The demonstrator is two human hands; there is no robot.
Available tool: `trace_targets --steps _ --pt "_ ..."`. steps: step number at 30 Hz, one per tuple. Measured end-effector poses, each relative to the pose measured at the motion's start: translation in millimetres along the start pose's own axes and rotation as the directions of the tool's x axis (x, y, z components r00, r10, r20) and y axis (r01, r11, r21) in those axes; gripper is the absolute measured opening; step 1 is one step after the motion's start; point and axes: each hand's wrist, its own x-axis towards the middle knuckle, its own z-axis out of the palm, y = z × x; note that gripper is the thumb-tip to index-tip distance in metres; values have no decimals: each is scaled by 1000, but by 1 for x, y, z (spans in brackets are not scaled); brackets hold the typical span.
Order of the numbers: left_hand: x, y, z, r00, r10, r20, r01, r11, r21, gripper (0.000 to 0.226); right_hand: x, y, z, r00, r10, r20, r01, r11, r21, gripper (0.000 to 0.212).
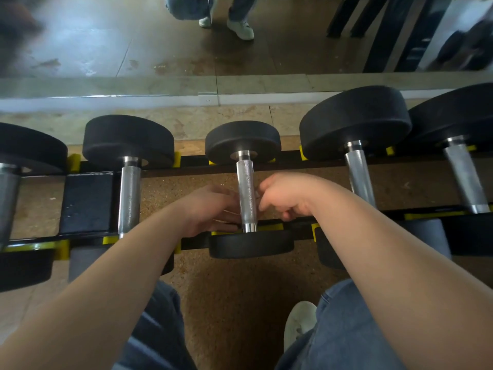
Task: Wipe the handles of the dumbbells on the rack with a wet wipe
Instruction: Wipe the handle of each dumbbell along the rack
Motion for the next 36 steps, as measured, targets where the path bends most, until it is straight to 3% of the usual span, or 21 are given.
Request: trace_targets --steps 2,6,8,13,16,18,21,23,25,28,30,33,36 --pt "-1 0 1 1000 8 16 -7 1000 -28 24 2 0 2 995 -63 -82 62 998 -14 30" --pt "2 -2 -2 998 64 21 -61 989 -134 33 11 -5 6 946 -91 -311 178 948 263 30" --pt "2 -2 -3 994 107 32 -100 978 -181 38 12 -6 6 931 -106 -350 211 937 279 28" --pt "-7 4 -3 972 233 38 -213 935 -283 39 3 -3 -2 985 -117 -125 102 987 -121 14" --pt "-3 4 -7 967 248 -64 -255 909 -329 42 -5 1 -8 999 -29 40 35 985 -172 17" --pt "-2 5 -8 972 232 -47 -235 919 -317 45 -6 2 -5 996 -2 88 16 986 -167 17" --pt "-6 6 -5 983 180 47 -163 955 -246 45 -5 -3 -3 990 -74 -120 60 991 -118 19" --pt "-7 6 -2 991 107 80 -90 979 -185 41 0 -8 -5 941 -116 -318 135 990 39 20" --pt "-6 5 0 996 31 85 -20 992 -122 36 4 -9 -5 898 -146 -415 213 970 119 29" --pt "-6 4 0 995 -20 102 24 999 -35 36 6 -10 0 931 -210 -299 197 978 -74 26" --pt "-6 4 1 995 -22 102 25 999 -28 34 4 -6 1 978 -152 -142 116 966 -232 18" --pt "-9 5 5 999 33 36 -30 996 -84 26 -2 1 -3 996 -44 72 63 957 -284 7" --pt "-12 6 7 996 94 -5 -94 989 -118 24 -4 3 -2 996 -87 29 91 944 -317 9"
